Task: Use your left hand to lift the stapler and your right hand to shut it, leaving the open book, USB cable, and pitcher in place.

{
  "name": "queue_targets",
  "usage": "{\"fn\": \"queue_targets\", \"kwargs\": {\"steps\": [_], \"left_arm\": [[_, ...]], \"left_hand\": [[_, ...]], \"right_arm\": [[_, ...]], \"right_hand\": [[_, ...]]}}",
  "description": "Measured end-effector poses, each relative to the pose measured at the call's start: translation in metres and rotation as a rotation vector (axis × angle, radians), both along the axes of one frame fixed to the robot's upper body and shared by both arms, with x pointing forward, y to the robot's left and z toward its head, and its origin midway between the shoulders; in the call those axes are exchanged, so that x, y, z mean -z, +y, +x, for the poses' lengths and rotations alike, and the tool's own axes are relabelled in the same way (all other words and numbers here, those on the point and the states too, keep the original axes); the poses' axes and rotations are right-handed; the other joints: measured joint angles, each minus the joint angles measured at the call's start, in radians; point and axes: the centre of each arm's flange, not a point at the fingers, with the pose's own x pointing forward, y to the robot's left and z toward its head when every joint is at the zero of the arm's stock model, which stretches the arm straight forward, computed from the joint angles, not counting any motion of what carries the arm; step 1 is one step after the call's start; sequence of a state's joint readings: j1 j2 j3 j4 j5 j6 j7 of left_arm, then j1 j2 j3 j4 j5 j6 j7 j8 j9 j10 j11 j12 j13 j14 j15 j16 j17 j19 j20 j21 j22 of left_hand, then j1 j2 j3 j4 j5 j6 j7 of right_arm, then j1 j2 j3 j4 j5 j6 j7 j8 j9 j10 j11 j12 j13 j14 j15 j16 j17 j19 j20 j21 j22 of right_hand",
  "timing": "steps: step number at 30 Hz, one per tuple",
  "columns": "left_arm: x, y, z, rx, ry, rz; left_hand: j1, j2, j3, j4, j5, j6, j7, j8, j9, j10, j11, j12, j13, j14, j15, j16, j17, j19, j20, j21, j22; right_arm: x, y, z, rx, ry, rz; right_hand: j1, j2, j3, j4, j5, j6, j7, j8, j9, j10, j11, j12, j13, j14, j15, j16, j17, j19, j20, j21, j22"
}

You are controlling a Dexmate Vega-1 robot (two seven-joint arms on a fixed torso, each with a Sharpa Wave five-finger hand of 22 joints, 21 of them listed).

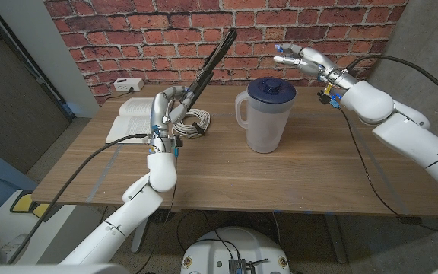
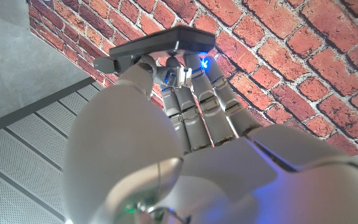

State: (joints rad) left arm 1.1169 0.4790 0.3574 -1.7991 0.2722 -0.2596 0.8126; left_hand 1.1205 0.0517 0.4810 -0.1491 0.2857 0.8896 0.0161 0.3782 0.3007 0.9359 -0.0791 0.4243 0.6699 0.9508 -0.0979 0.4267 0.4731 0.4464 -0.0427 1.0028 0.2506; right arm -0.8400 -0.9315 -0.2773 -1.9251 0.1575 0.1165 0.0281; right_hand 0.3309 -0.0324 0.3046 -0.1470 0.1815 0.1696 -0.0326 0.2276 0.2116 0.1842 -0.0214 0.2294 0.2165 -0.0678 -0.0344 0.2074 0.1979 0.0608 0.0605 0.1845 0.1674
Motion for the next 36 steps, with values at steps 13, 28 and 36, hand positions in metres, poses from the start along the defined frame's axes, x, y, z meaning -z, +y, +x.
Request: {"fn": "queue_targets", "kwargs": {"steps": [13,28,36], "left_arm": [[-0.001,-0.004,0.001,0.042,-0.011,-0.010],[-0.004,-0.013,0.001,0.089,-0.029,-0.020],[-0.005,-0.017,0.000,0.110,-0.034,-0.024]], "left_hand": [[0.000,0.000,0.002,0.002,-0.004,0.000,0.000,-0.004,0.000,0.002,-0.002,-0.007,0.005,0.001,0.000,-0.006,0.004,-0.005,-0.005,0.016,-0.009],[0.000,0.000,0.002,0.002,-0.012,0.000,0.000,0.001,0.000,0.003,-0.003,-0.014,0.009,0.002,-0.002,-0.009,0.003,-0.009,-0.002,0.027,-0.021],[0.000,0.000,0.002,0.002,-0.008,0.000,0.000,0.001,0.000,0.004,-0.003,-0.015,0.009,0.002,-0.002,-0.009,0.007,-0.018,-0.004,0.031,-0.028]], "right_arm": [[-0.003,0.008,0.000,-0.020,0.003,-0.024],[-0.005,0.021,-0.001,-0.062,-0.009,-0.054],[-0.008,0.028,0.000,-0.098,-0.018,-0.067]], "right_hand": [[0.020,0.001,0.004,-0.004,0.000,0.004,0.004,0.000,0.000,0.000,0.000,0.000,0.005,0.004,-0.004,0.002,0.000,0.005,-0.005,0.001,0.000],[0.065,0.001,0.007,-0.007,0.000,0.011,0.026,0.000,0.000,0.016,0.035,0.000,0.019,0.104,0.011,0.030,-0.003,0.127,-0.038,0.028,0.000],[0.079,0.000,0.007,-0.007,0.000,0.018,0.037,0.000,0.000,0.005,0.059,0.000,0.018,0.137,0.006,0.037,-0.003,0.161,-0.024,0.028,0.000]]}}
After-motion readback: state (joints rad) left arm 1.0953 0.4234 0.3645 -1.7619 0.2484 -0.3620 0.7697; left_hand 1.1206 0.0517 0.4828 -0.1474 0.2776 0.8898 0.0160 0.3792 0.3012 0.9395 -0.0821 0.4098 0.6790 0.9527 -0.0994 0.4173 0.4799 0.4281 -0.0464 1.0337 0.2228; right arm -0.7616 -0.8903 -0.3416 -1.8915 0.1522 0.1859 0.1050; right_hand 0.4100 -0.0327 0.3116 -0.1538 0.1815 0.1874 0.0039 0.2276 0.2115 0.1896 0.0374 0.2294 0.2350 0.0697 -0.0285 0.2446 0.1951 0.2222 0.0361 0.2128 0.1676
